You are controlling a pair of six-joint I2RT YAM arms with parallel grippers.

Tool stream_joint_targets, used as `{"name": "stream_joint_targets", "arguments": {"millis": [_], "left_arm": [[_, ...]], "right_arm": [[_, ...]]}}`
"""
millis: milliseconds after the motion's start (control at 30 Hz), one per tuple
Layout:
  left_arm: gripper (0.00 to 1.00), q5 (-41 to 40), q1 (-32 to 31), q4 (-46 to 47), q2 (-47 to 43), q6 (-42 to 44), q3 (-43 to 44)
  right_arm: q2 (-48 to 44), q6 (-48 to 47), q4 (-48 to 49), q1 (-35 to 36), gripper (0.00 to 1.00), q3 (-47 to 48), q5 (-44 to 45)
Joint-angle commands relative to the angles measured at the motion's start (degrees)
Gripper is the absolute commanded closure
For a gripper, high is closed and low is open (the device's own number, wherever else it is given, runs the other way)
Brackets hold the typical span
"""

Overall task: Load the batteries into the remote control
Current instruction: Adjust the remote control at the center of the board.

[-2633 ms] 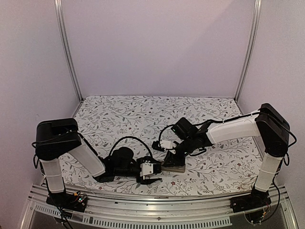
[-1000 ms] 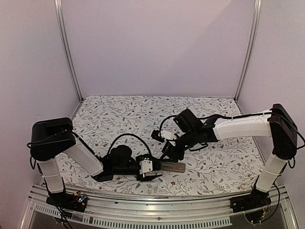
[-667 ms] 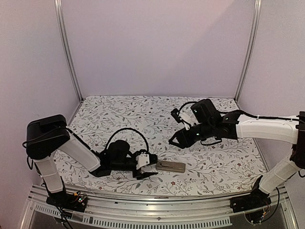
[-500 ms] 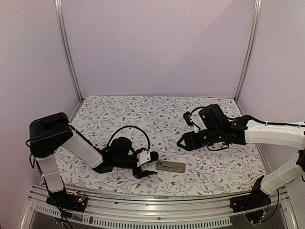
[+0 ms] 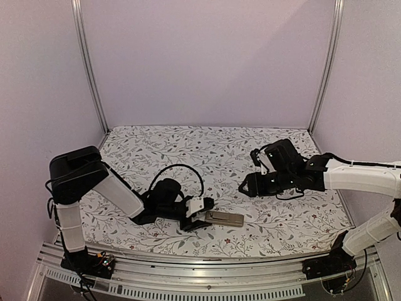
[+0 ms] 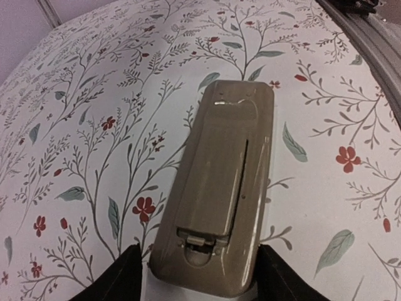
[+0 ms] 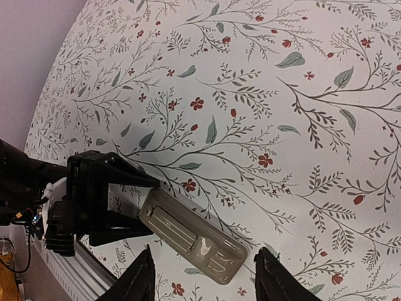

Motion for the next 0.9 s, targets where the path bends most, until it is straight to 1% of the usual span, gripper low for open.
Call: {"name": "stream_joint_targets", "arguments": {"millis": [0, 133, 233, 300, 400, 500, 633, 700, 767, 867], "left_arm": [[0.4, -0.3, -0.4, -3.1, 1.2, -0.7, 0.2], [0.43, -0.4, -1.8, -3.2, 0.5, -1.7, -0.6], [0.43, -1.0, -2.7, -3.1, 0.1, -2.7, -1.2], [0.43, -1.1, -3.2, -3.5, 0.1, -3.2, -1.2], [0.43, -1.9, -3.8, -3.5, -0.5, -3.7, -1.6], [0.4, -3.1, -4.0, -2.9, -1.9, -4.2, -2.4], [0.31, -3.9, -3.9, -1.6, -4.9, -4.2, -4.0], [0.3, -3.9, -3.9, -1.7, -6.2, -4.1, -4.5], [0.29, -3.5, -3.9, -1.5, -7.0, -4.3, -4.7], [0.29, -3.3, -3.8, -0.2, -6.8, -4.0, -4.7]], "right_arm": [[0.3, 0.7, -0.4, -0.2, 0.47, -0.5, 0.4], [0.6, 1.1, -0.5, -0.2, 0.48, -0.6, -0.6], [0.8, 1.7, -0.5, -0.2, 0.51, -0.7, -1.7], [1.2, 2.4, -0.6, -0.2, 0.55, -0.6, -2.6], [2.9, 3.2, -0.8, -0.1, 0.62, -0.5, -4.2], [5.0, 3.7, -1.2, 0.5, 0.67, 0.0, -5.0], [7.9, 5.0, -1.0, 1.9, 0.68, 1.5, -7.0], [9.6, 5.3, -1.1, 2.6, 0.69, 2.5, -7.9], [11.8, 5.7, -1.2, 3.2, 0.73, 3.4, -8.8], [14.1, 5.5, -1.7, 3.5, 0.74, 4.6, -8.9]]}}
